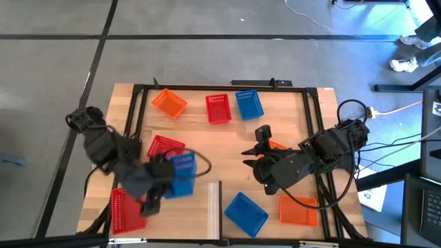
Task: Stack baskets on shelf by color
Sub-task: Put the middle blue bin on the shelf
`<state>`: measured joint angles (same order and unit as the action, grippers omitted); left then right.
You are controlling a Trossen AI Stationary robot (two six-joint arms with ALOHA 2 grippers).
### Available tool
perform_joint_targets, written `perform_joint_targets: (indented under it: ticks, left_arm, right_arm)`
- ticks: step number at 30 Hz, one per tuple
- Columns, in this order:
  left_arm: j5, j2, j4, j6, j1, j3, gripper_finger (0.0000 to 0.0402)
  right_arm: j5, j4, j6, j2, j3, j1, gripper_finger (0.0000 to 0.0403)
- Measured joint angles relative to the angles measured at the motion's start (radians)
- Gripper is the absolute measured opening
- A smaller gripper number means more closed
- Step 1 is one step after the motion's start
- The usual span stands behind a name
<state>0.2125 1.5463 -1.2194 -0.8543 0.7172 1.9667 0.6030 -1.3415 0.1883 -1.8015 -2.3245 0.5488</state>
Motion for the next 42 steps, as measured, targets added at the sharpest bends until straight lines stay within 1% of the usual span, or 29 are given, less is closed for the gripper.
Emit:
perform_joint_targets:
  ticks: [2, 5, 10, 15, 18, 23, 28, 31, 42]
  left_arm:
    - [0.023, 0.015, 0.037, -0.001, 0.047, 0.000, 0.0000]
    - [0.049, 0.044, 0.040, -0.030, 0.105, 0.000, 0.0000]
    - [0.060, 0.116, -0.007, -0.080, 0.167, -0.001, 0.0000]
    - [0.086, 0.185, -0.079, -0.127, 0.225, -0.001, 0.0000]
    - [0.087, 0.209, -0.086, -0.165, 0.241, -0.001, 0.0000]
    - [0.088, 0.237, -0.072, -0.171, 0.262, -0.001, 0.0000]
    - [0.079, 0.244, -0.075, -0.255, 0.292, 0.000, 0.0000]
    - [0.101, 0.244, -0.085, -0.286, 0.305, 0.000, 0.0000]
    - [0.119, 0.244, -0.117, -0.318, 0.311, 0.000, 0.0000]
  right_arm:
    - [0.004, 0.000, 0.000, 0.000, 0.000, 0.000, 0.0119]
    - [0.032, 0.001, -0.002, 0.000, 0.000, 0.000, 0.0119]
    - [0.083, 0.005, -0.010, 0.000, 0.000, 0.000, 0.0119]
    - [0.135, 0.006, -0.069, 0.000, 0.001, 0.000, 0.0119]
    - [0.148, 0.006, -0.080, 0.000, 0.001, 0.000, 0.0119]
    - [0.148, 0.013, -0.083, 0.000, 0.001, 0.000, 0.0119]
    - [0.149, 0.026, -0.082, 0.000, 0.001, -0.002, 0.0119]
    - [0.148, 0.032, -0.083, 0.000, 0.001, -0.002, 0.0119]
    - [0.149, 0.036, -0.102, 0.000, 0.001, -0.002, 0.0119]
